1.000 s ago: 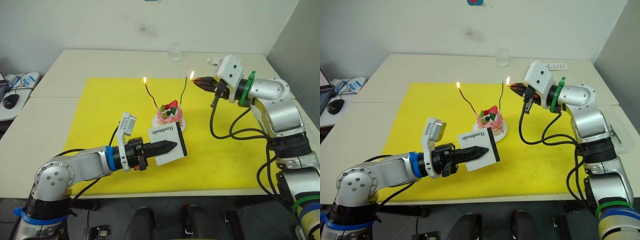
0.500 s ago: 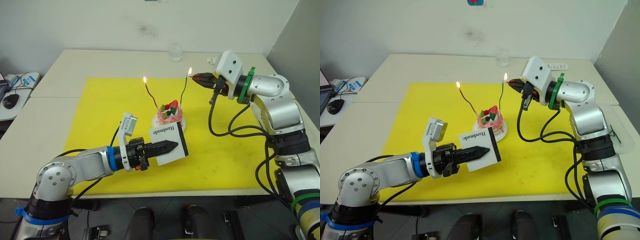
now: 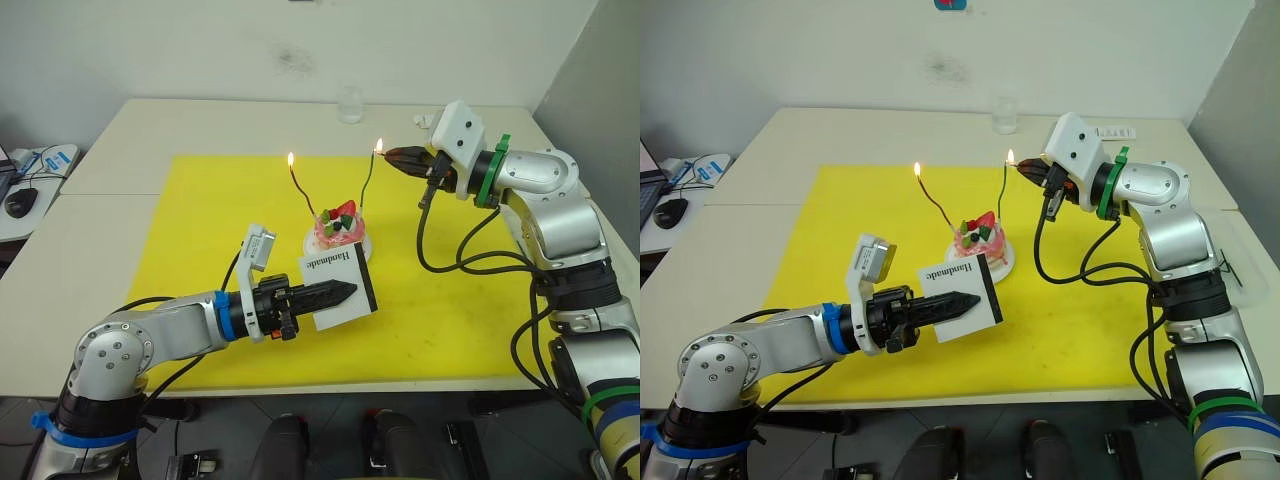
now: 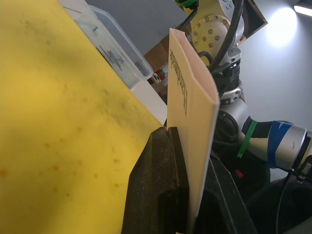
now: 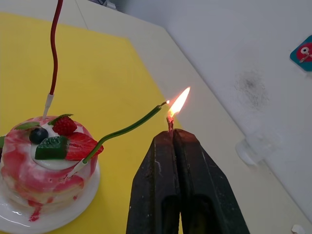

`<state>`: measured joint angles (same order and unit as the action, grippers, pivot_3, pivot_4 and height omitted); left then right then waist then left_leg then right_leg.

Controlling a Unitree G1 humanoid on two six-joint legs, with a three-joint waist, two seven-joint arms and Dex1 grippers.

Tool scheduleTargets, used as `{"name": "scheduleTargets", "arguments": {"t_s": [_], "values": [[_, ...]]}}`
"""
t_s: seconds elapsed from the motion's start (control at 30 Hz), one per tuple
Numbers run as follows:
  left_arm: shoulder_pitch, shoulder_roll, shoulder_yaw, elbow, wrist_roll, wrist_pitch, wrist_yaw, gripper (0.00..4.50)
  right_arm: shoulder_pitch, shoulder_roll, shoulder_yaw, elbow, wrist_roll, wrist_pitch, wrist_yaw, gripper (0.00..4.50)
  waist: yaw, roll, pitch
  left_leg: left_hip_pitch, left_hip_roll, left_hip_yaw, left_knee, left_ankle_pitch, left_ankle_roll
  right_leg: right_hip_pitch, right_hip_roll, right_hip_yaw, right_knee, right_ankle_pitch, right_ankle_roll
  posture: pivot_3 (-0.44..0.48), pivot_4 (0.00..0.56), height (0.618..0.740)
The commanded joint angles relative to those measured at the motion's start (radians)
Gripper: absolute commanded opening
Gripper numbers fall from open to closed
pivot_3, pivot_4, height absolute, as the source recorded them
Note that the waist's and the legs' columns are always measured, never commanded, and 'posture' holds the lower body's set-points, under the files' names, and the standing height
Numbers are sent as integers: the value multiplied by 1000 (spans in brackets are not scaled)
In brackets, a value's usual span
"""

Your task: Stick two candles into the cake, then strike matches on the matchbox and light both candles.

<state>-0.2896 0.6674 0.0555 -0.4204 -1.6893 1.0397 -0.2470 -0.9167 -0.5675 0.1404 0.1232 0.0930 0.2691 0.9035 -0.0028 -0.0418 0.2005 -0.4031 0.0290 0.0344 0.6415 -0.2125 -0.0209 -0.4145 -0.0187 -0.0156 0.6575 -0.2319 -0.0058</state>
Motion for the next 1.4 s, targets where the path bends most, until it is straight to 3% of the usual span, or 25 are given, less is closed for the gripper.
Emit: {"name": "scheduleTargets", "arguments": {"t_s": [0.03,1.1,1.4], "values": [[-8,4,2,-17,-33,-9,-1,0,-17,-13,-19,-41,3,-7,3,46,0,0,0,0,0,0,0,0,0,0,0,0,0,0,0,0,150,740],[-12,15,-7,-16,-45,-4,-13,0,33,-76,-39,-114,28,45,13,46,0,0,0,-8,0,-1,1,0,0,-7,0,-1,0,0,0,0,150,740],[-2,21,-5,-26,-41,-6,-22,0,84,-151,-90,-241,63,139,23,46,2,0,0,-9,0,-1,1,0,0,-7,0,-1,-1,0,0,0,150,740]]}}
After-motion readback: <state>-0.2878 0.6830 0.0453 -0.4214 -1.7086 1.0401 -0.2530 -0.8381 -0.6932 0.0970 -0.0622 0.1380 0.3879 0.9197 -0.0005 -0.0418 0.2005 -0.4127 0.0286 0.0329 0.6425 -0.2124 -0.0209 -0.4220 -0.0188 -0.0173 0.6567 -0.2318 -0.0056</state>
